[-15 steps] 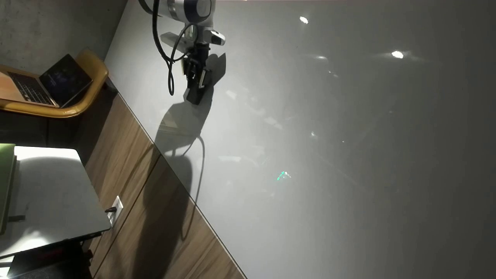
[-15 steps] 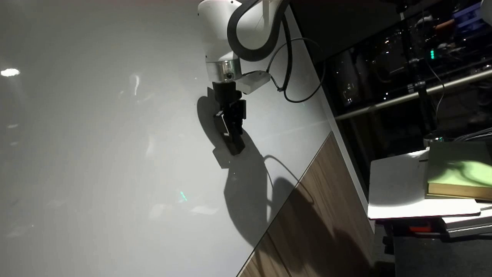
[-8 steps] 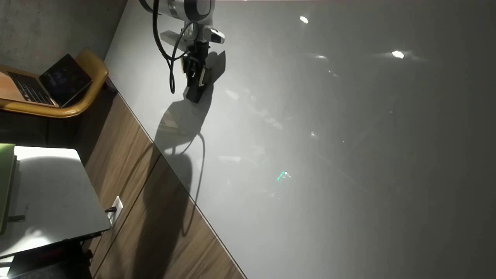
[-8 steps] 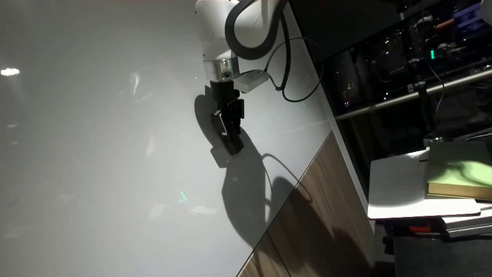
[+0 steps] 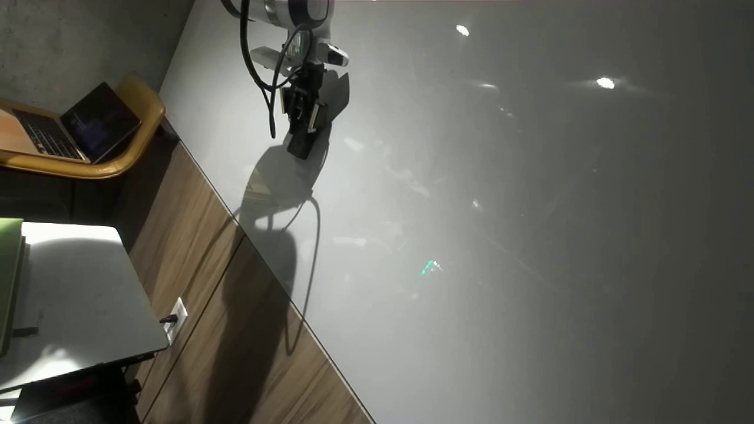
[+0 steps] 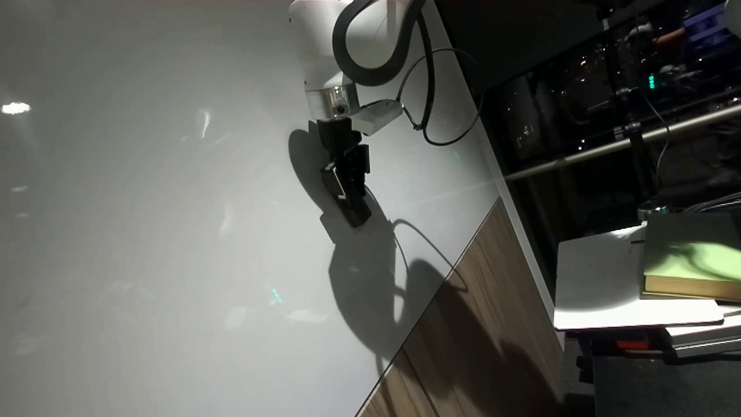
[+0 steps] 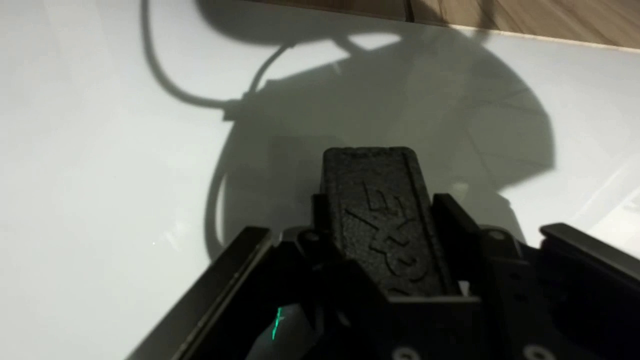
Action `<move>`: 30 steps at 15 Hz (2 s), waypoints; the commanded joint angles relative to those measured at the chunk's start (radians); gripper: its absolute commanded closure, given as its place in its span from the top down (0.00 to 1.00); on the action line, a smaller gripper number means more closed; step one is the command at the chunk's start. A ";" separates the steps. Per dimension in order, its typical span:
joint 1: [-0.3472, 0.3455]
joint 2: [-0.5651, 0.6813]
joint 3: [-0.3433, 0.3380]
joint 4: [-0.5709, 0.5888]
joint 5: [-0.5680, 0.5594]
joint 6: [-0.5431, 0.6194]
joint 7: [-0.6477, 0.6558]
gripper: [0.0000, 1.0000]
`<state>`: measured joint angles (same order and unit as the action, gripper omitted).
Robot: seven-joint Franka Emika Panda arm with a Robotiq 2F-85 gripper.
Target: Use the black eraser to wipe the whiteboard.
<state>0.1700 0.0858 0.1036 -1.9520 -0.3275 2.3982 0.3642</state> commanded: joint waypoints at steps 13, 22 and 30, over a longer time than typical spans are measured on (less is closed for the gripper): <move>-0.043 -0.117 -0.021 -0.265 0.037 0.016 -0.078 0.28; -0.099 -0.242 -0.040 -0.595 0.147 -0.082 -0.249 0.28; -0.081 -0.234 -0.012 -0.742 0.155 -0.183 -0.255 0.28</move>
<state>0.0872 -0.1218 0.0837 -2.6721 -0.1931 2.2622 0.1344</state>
